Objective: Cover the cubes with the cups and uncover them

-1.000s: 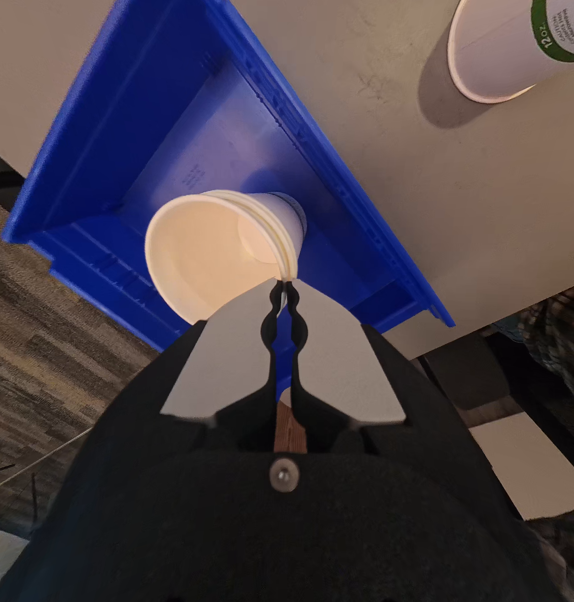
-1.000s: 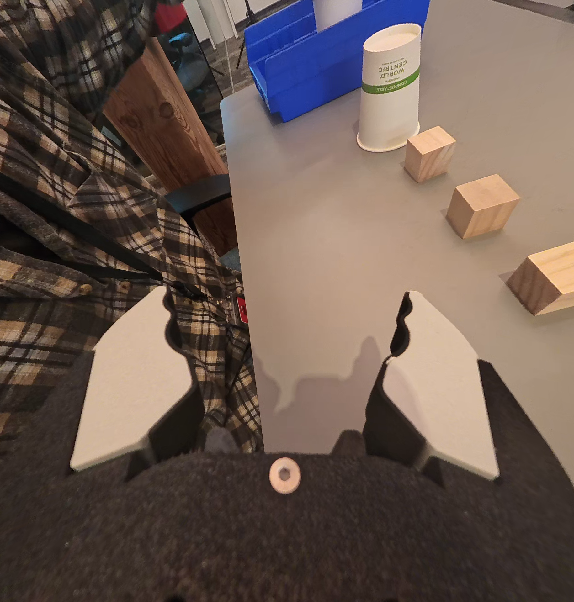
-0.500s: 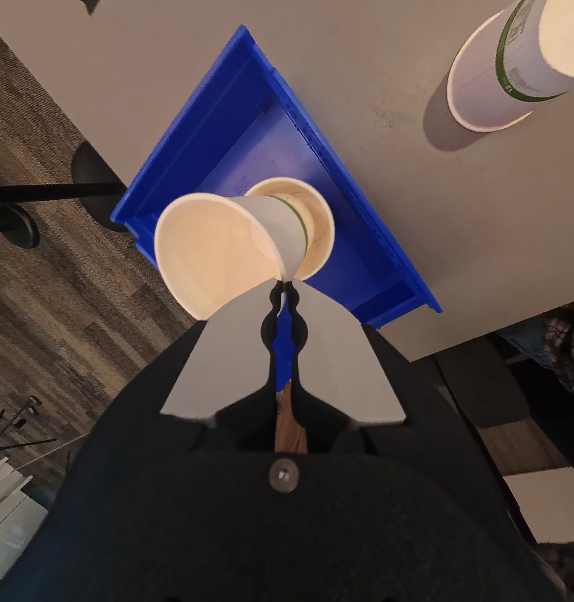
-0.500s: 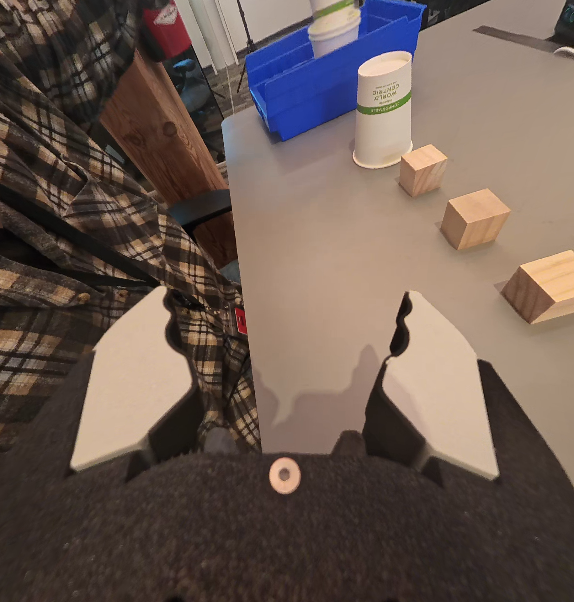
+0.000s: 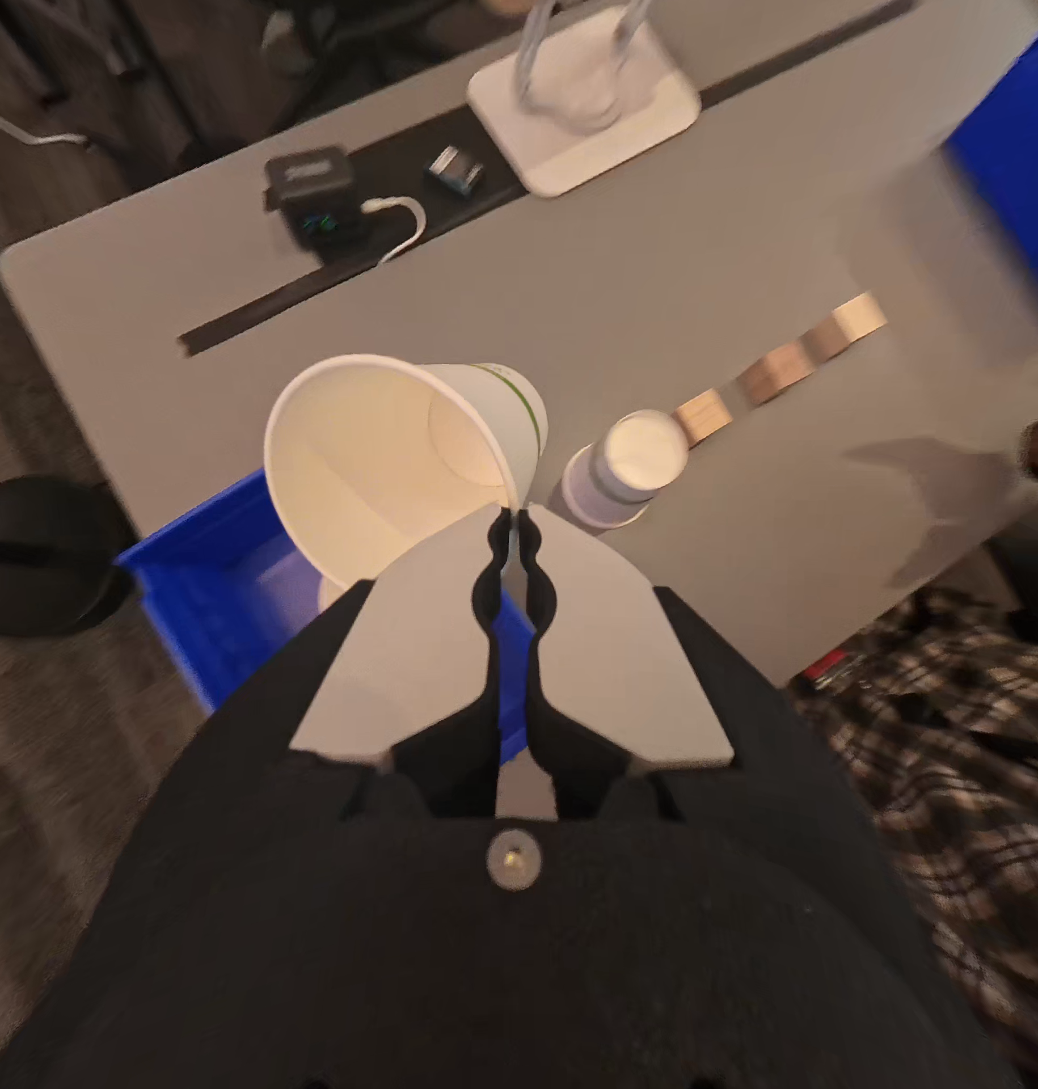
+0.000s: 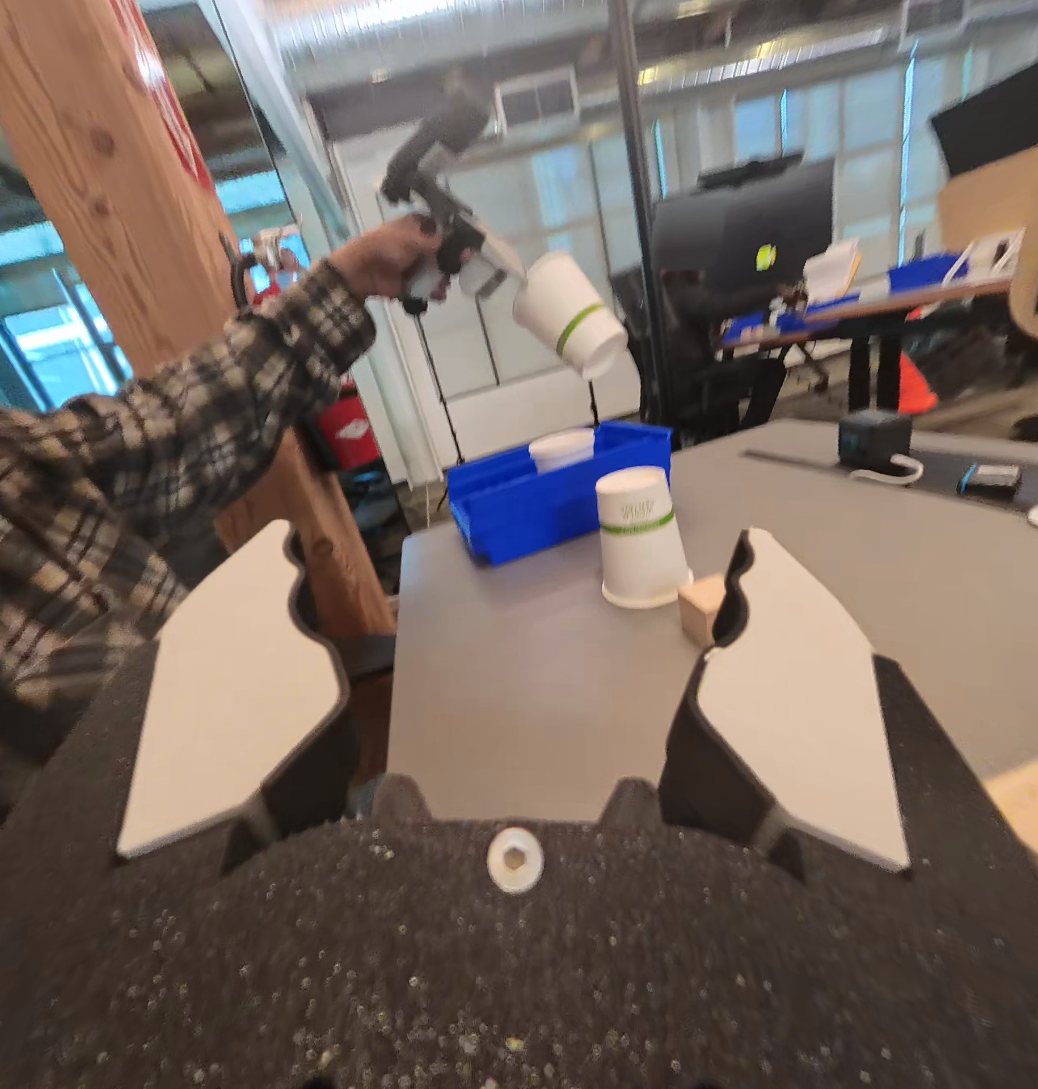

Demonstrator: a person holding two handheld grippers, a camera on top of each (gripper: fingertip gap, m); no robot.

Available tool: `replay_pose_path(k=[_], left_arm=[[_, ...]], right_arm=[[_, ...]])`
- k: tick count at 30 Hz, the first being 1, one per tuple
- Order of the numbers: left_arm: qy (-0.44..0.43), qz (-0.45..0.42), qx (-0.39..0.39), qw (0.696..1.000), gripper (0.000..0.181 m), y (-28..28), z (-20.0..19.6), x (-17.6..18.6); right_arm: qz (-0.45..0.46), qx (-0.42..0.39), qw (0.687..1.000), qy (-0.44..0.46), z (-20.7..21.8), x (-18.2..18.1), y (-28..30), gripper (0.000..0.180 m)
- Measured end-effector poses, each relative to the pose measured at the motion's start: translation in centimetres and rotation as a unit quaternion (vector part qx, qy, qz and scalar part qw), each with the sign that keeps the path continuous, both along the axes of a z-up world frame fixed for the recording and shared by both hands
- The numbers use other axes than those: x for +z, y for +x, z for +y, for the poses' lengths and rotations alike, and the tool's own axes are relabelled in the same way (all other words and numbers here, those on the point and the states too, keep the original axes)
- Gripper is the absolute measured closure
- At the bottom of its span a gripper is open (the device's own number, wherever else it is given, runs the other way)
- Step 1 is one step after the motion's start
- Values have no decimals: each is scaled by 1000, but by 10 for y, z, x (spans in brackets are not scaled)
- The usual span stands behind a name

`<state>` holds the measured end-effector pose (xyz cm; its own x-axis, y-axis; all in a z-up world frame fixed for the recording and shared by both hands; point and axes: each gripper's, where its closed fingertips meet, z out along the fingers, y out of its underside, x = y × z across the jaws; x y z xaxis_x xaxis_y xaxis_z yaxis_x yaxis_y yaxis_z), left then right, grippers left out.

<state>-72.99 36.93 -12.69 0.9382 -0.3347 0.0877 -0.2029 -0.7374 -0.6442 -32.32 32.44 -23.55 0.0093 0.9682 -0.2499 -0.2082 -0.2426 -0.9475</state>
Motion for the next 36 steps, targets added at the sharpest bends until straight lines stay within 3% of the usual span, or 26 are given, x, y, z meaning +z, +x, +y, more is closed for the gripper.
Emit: replay_pose_path(k=[7, 18, 22, 27, 33, 36], left_arm=[[53, -187, -99, 976, 179, 90, 3, 8], [85, -386, -251, 884, 179, 223, -25, -14], [79, -437, -276, 852, 179, 246, -34, -32], [77, -487, -294, 819, 178, 260, -40, -49], [90, -547, -287, 782, 172, 252, -39, -56], [108, -544, -268, 788, 164, 240, -35, -58]], right_arm=[[48, 8, 999, 9, 24, 10, -80, 48], [-3, 44, 998, 55, 43, 36, -121, 48], [-31, 76, 995, 54, 37, 34, -118, 56], [-62, 100, 992, 46, 33, 32, -113, 80], [-169, 106, 978, 64, 37, 31, -111, 81], [-230, 104, 964, 84, 44, 32, -111, 82]])
